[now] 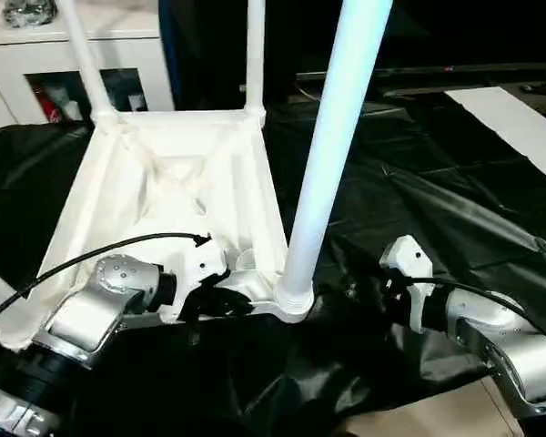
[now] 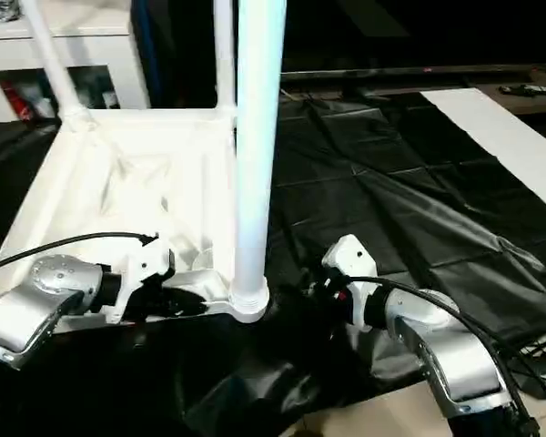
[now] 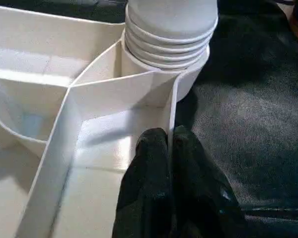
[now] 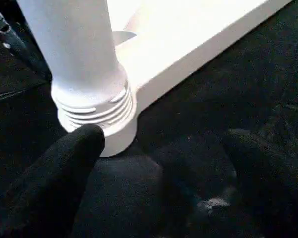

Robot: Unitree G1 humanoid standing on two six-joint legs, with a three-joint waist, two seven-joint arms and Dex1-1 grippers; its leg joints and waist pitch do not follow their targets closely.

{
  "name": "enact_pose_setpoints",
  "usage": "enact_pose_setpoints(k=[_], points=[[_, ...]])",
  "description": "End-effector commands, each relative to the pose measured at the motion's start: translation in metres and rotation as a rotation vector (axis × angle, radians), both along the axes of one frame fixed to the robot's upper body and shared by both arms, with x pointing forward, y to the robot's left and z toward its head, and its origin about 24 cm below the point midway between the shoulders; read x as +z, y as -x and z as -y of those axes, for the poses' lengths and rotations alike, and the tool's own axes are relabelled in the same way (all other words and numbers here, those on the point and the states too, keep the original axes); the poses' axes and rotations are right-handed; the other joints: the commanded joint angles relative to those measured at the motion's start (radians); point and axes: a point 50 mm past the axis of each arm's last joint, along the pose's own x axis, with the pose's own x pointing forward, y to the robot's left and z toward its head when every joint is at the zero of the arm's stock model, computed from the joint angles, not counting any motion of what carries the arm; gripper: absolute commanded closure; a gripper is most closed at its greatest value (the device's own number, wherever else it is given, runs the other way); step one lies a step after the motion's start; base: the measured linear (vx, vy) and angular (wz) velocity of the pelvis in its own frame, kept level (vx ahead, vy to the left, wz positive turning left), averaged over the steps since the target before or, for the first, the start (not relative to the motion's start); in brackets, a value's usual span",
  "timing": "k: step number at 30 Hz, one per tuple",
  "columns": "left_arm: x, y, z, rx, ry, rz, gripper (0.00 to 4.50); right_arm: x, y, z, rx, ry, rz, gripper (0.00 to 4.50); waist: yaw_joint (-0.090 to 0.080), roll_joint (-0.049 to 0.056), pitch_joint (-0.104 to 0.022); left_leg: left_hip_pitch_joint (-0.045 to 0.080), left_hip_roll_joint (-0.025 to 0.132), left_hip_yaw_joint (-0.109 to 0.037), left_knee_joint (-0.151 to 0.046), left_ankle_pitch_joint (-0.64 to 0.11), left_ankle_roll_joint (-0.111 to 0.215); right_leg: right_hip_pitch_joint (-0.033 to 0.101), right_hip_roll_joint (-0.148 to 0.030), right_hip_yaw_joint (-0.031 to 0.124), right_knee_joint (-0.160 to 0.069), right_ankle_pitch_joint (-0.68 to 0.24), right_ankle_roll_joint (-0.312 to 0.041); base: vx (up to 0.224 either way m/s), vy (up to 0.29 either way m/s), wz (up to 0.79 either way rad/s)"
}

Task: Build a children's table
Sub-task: Rotate table base, then rotate leg to tighten

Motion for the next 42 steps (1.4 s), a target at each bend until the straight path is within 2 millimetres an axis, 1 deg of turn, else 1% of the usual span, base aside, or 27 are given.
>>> enact_pose_setpoints(k=[1, 4, 6, 7, 8, 9, 11, 12, 13, 15, 16, 18, 19, 21, 22, 25, 29, 30, 31, 32, 33, 34, 35, 36, 38, 41, 42], points=[[0.003, -0.005, -0.002, 0.07, 0.036, -0.016, 4.44, 0.004, -0.005, -0.001, 0.004, 0.014, 0.033, 0.0, 0.004, 0.007, -0.061, 0.026, 0.093, -0.043, -0.085, -0.145, 0.026, 0.035, -0.068, 0.046, -0.055, -0.028, -0.292, 0.0, 0.0, 0.0], [0.0, -0.002, 0.0, 0.09, 0.04, -0.036, 4.44, 0.004, -0.007, -0.002, 0.003, 0.014, 0.035, 0.0, 0.004, 0.006, -0.061, 0.025, 0.093, -0.044, -0.084, -0.145, 0.025, 0.036, -0.069, 0.046, -0.054, -0.038, -0.295, 0.0, 0.0, 0.0], [-0.005, -0.005, 0.003, 0.175, 0.026, -0.014, 4.44, 0.004, -0.01, -0.002, -0.011, 0.018, 0.049, 0.0, 0.003, 0.004, -0.061, 0.023, 0.093, -0.044, -0.083, -0.139, 0.032, 0.037, -0.069, 0.046, -0.055, -0.033, -0.296, 0.0, 0.0, 0.0], [-0.007, -0.007, 0.004, 0.217, 0.017, 0.0, 4.44, 0.004, -0.012, -0.002, -0.019, 0.019, 0.055, 0.0, 0.002, 0.005, -0.062, 0.024, 0.094, -0.043, -0.082, -0.139, 0.033, 0.036, -0.069, 0.046, -0.056, -0.03, -0.302, 0.0, 0.0, 0.0], [-0.007, -0.007, 0.004, 0.217, 0.017, 0.0, 4.44, 0.004, -0.012, -0.002, -0.019, 0.019, 0.055, 0.0, 0.002, 0.004, -0.061, 0.024, 0.094, -0.044, -0.082, -0.139, 0.034, 0.037, -0.069, 0.046, -0.057, -0.035, -0.302, 0.0, 0.0, 0.0], [-0.008, -0.009, 0.006, 0.254, 0.01, 0.011, 4.44, 0.004, -0.016, -0.002, -0.037, 0.025, 0.073, 0.0, 0.001, -0.002, -0.06, 0.019, 0.092, -0.045, -0.082, -0.142, 0.037, 0.041, -0.069, 0.046, -0.058, -0.051, -0.293, 0.0, 0.0, 0.0], [-0.007, -0.01, 0.011, 0.271, 0.011, 0.024, 4.44, 0.005, -0.021, -0.005, -0.061, 0.02, 0.095, 0.0, -0.007, -0.002, -0.06, 0.019, 0.091, -0.046, -0.081, -0.157, 0.032, 0.039, -0.071, 0.046, -0.063, -0.1, -0.282, 0.0, 0.0, 0.0], [-0.006, -0.009, 0.014, 0.288, 0.013, 0.022, 4.44, 0.005, -0.024, -0.006, -0.077, 0.022, 0.109, 0.0, -0.008, -0.008, -0.06, 0.018, 0.091, -0.045, -0.08, -0.161, 0.033, 0.039, -0.071, 0.046, -0.064, -0.112, -0.279, 0.0, 0.0, 0.0], [-0.005, -0.009, 0.017, 0.298, 0.006, 0.026, 4.44, 0.006, -0.026, -0.007, -0.078, 0.014, 0.112, 0.0, -0.009, -0.007, -0.059, 0.018, 0.092, -0.046, -0.081, -0.163, 0.031, 0.038, -0.071, 0.046, -0.066, -0.135, -0.274, 0.0, 0.0, 0.0], [-0.005, -0.009, 0.018, 0.305, 0.001, 0.028, 4.44, 0.006, -0.027, -0.008, -0.078, 0.01, 0.114, 0.0, -0.008, -0.005, -0.06, 0.019, 0.092, -0.045, -0.079, -0.15, 0.036, 0.037, -0.069, 0.047, -0.066, -0.127, -0.269, 0.0, 0.0, 0.0], [-0.005, -0.009, 0.021, 0.308, 0.004, 0.032, 4.44, 0.006, -0.028, -0.009, -0.075, 0.005, 0.116, 0.0, -0.008, -0.011, -0.06, 0.018, 0.092, -0.045, -0.08, -0.146, 0.039, 0.037, -0.067, 0.046, -0.066, -0.124, -0.267, 0.0, 0.0, 0.0], [-0.005, -0.008, 0.024, 0.304, 0.01, 0.032, 4.44, 0.006, -0.029, -0.011, -0.07, -0.007, 0.111, 0.0, -0.007, -0.006, -0.062, 0.018, 0.092, -0.045, -0.077, -0.119, 0.05, 0.038, -0.068, 0.045, -0.061, -0.091, -0.271, 0.0, 0.0, 0.0], [-0.005, -0.007, 0.027, 0.298, 0.017, 0.038, 4.44, 0.005, -0.03, -0.013, -0.054, -0.007, 0.109, 0.0, -0.007, -0.009, -0.063, 0.018, 0.092, -0.044, -0.077, -0.11, 0.058, 0.037, -0.066, 0.044, -0.06, -0.073, -0.275, 0.0, 0.0, 0.0], [-0.006, -0.007, 0.033, 0.298, 0.039, 0.036, 4.44, 0.003, -0.033, -0.016, -0.043, 0.011, 0.114, 0.0, -0.007, -0.005, -0.063, 0.018, 0.091, -0.044, -0.075, -0.101, 0.065, 0.037, -0.066, 0.043, -0.059, -0.057, -0.284, 0.0, 0.0, 0.0], [-0.006, -0.007, 0.036, 0.296, 0.045, 0.042, 4.44, 0.002, -0.036, -0.018, -0.039, 0.025, 0.124, 0.0, -0.006, -0.003, -0.064, 0.019, 0.092, -0.043, -0.075, -0.099, 0.066, 0.036, -0.065, 0.043, -0.058, -0.05, -0.287, 0.0, 0.0, 0.0], [-0.007, -0.009, 0.04, 0.286, 0.058, 0.05, 4.44, 0.0, -0.042, -0.025, -0.028, 0.032, 0.128, 0.0, -0.009, 0.0, -0.063, 0.018, 0.09, -0.044, -0.075, -0.116, 0.059, 0.037, -0.065, 0.043, -0.06, -0.064, -0.286, 0.0, 0.0, 0.0], [-0.008, -0.012, 0.04, 0.281, 0.049, 0.05, 4.44, -0.004, -0.05, -0.032, 0.003, 0.075, 0.138, 0.0, -0.011, 0.001, -0.064, 0.019, 0.088, -0.043, -0.075, -0.129, 0.051, 0.034, -0.063, 0.042, -0.061, -0.075, -0.288, 0.0, 0.0, 0.0], [-0.008, -0.013, 0.04, 0.283, 0.047, 0.051, 4.44, -0.004, -0.05, -0.033, 0.006, 0.076, 0.137, 0.0, -0.01, -0.003, -0.064, 0.02, 0.09, -0.042, -0.075, -0.133, 0.05, 0.035, -0.064, 0.043, -0.062, -0.078, -0.287, 0.0, 0.0, 0.0], [-0.008, -0.014, 0.038, 0.283, 0.042, 0.055, 4.44, -0.005, -0.054, -0.035, 0.01, 0.082, 0.138, 0.0, -0.008, -0.003, -0.064, 0.019, 0.091, -0.043, -0.075, -0.124, 0.051, 0.037, -0.065, 0.043, -0.06, -0.071, -0.285, 0.0, 0.0, 0.0], [-0.008, -0.014, 0.038, 0.283, 0.042, 0.055, 4.44, -0.005, -0.054, -0.035, 0.01, 0.082, 0.138, 0.0, -0.008, -0.004, -0.064, 0.02, 0.091, -0.043, -0.075, -0.124, 0.053, 0.035, -0.066, 0.043, -0.06, -0.072, -0.287, 0.0, 0.0, 0.0], [-0.008, -0.015, 0.037, 0.283, 0.04, 0.056, 4.44, -0.006, -0.055, -0.035, 0.01, 0.083, 0.138, 0.0, -0.006, -0.002, -0.065, 0.021, 0.09, -0.042, -0.075, -0.121, 0.052, 0.036, -0.065, 0.043, -0.059, -0.069, -0.286, 0.0, 0.0, 0.0], [-0.008, -0.015, 0.036, 0.278, 0.036, 0.059, 4.44, -0.006, -0.057, -0.035, 0.009, 0.08, 0.137, 0.0, -0.008, -0.009, -0.065, 0.017, 0.091, -0.042, -0.075, -0.114, 0.056, 0.038, -0.065, 0.043, -0.058, -0.06, -0.287, 0.0, 0.0, 0.0], [-0.008, -0.015, 0.036, 0.275, 0.033, 0.06, 4.44, -0.006, -0.058, -0.036, 0.007, 0.077, 0.138, 0.0, -0.007, -0.006, -0.065, 0.019, 0.09, -0.042, -0.074, -0.111, 0.06, 0.036, -0.066, 0.043, -0.058, -0.058, -0.289, 0.0, 0.0, 0.0], [-0.008, -0.015, 0.036, 0.275, 0.033, 0.06, 4.44, -0.006, -0.058, -0.036, 0.007, 0.077, 0.138, 0.0, -0.008, -0.006, -0.064, 0.018, 0.09, -0.042, -0.074, -0.113, 0.061, 0.037, -0.066, 0.043, -0.059, -0.061, -0.288, 0.0, 0.0, 0.0], [-0.008, -0.015, 0.035, 0.272, 0.03, 0.061, 4.5, -0.006, -0.059, -0.036, 0.009, 0.068, 0.134, 0.28, -0.008, -0.006, -0.064, 0.018, 0.09, -0.042, -0.074, -0.12, 0.061, 0.037, -0.067, 0.043, -0.06, -0.078, -0.286, 0.0, 0.0, 0.0], [-0.009, -0.014, 0.034, 0.262, 0.024, 0.058, 4.5, -0.007, -0.062, -0.037, 0.01, 0.058, 0.134, 0.38, -0.008, -0.006, -0.063, 0.017, 0.091, -0.043, -0.076, -0.139, 0.053, 0.036, -0.067, 0.043, -0.062, -0.111, -0.279, 0.0, 0.0, 0.0], [-0.01, -0.013, 0.033, 0.257, 0.021, 0.055, 4.5, -0.006, -0.063, -0.037, 0.009, 0.052, 0.138, 0.61, -0.01, -0.006, -0.062, 0.018, 0.091, -0.043, -0.076, -0.153, 0.046, 0.034, -0.067, 0.043, -0.064, -0.13, -0.277, 0.0, 0.0, 0.0]])
